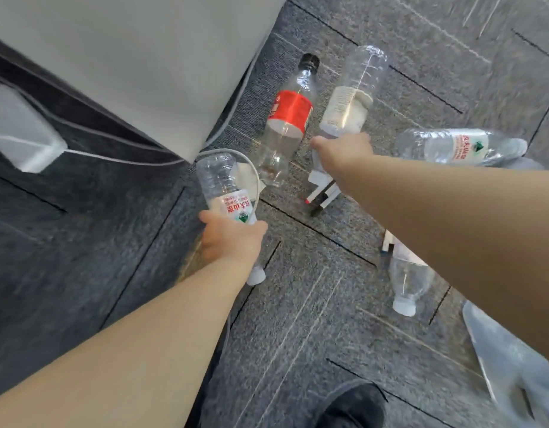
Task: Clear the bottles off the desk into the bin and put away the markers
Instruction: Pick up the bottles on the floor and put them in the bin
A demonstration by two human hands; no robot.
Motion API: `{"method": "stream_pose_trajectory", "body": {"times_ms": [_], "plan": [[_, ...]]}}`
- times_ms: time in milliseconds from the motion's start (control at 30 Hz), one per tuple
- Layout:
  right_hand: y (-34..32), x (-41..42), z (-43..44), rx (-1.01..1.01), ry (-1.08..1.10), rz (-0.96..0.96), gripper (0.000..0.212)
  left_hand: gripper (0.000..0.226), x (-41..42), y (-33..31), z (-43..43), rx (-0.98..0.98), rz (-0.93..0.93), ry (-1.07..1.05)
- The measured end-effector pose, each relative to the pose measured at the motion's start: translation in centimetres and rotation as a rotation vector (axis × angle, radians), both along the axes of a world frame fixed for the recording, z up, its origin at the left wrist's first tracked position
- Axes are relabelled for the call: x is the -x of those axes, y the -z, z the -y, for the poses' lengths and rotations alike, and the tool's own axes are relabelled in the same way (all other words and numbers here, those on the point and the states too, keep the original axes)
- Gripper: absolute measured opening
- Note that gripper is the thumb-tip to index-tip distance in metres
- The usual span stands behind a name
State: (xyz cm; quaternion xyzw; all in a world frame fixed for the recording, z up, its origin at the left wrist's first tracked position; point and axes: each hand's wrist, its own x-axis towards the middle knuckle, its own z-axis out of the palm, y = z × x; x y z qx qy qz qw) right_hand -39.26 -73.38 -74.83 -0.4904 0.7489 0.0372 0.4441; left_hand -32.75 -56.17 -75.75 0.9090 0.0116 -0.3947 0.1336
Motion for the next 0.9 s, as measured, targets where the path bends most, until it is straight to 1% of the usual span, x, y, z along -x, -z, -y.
{"method": "stream_pose_trajectory", "body": {"times_ms": [67, 167, 200, 233, 267, 333, 400, 467, 567, 600, 633, 700, 733, 767, 800, 833, 867, 900], "plan": [[-0.3, 0.1, -0.4, -0.023, -0.007, 0.022, 0.075, 0.068, -0.2, -0.2, -0.1, 0.029, -0.025, 0.047], [-2.6, 0.9, -1.4, -0.035, 0.018, 0.118, 0.054, 0.066, -0.8, -1.1, -0.5, 0.019, -0.069, 0.102], [-3.8, 1.3, -1.8, -0.026, 0.008, 0.122, 0.055, 0.065, -0.7, -1.8, -0.7, 0.016, -0.081, 0.097], [-4.9, 1.9, -2.0, 0.003, -0.012, 0.112, 0.060, 0.064, -0.6, -2.6, -1.0, 0.026, -0.093, 0.077], [-6.3, 2.6, -2.3, 0.019, -0.031, 0.107, 0.066, 0.062, -0.3, -3.6, -1.3, 0.047, -0.104, 0.056], [-8.8, 4.2, -2.5, 0.052, -0.076, 0.085, 0.070, 0.059, 0.7, -6.3, -1.6, 0.096, -0.129, 0.054], [-11.7, 5.6, -2.5, 0.066, -0.105, 0.084, 0.073, 0.057, 1.6, -9.2, -1.8, 0.146, -0.154, 0.095], [-15.5, 6.9, -2.9, 0.079, -0.103, 0.122, 0.075, 0.056, 2.2, -12.9, -1.9, 0.176, -0.155, 0.151], [-21.3, 10.2, -4.4, 0.114, -0.124, 0.176, 0.078, 0.069, 3.5, -18.9, -2.8, 0.148, -0.070, 0.276], [-23.3, 11.6, -5.3, 0.115, -0.115, 0.201, 0.074, 0.076, 4.5, -20.9, -3.3, 0.105, -0.033, 0.316], [-25.1, 13.4, -6.2, 0.123, -0.111, 0.243, 0.066, 0.080, 5.8, -22.9, -3.8, 0.056, 0.000, 0.353], [-28.3, 17.5, -8.0, 0.113, -0.127, 0.308, 0.041, 0.082, 8.7, -26.2, -4.8, -0.002, 0.037, 0.404], [-29.9, 19.9, -8.9, 0.115, -0.144, 0.311, 0.028, 0.082, 10.4, -27.5, -5.1, 0.002, 0.040, 0.433], [-31.0, 22.4, -9.6, 0.125, -0.162, 0.308, 0.022, 0.083, 12.1, -28.5, -5.3, 0.023, 0.035, 0.463], [-31.8, 24.9, -9.9, 0.134, -0.160, 0.295, 0.026, 0.083, 13.9, -29.3, -5.1, 0.064, 0.008, 0.471], [-32.4, 27.6, -10.1, 0.135, -0.136, 0.278, 0.036, 0.081, 15.9, -30.0, -4.8, 0.125, -0.031, 0.460], [-33.0, 30.4, -10.2, 0.115, -0.080, 0.257, 0.047, 0.076, 18.2, -30.9, -4.4, 0.189, -0.074, 0.439], [-33.4, 33.2, -10.3, 0.096, -0.013, 0.243, 0.052, 0.070, 20.6, -31.6, -3.9, 0.247, -0.109, 0.427]]}}
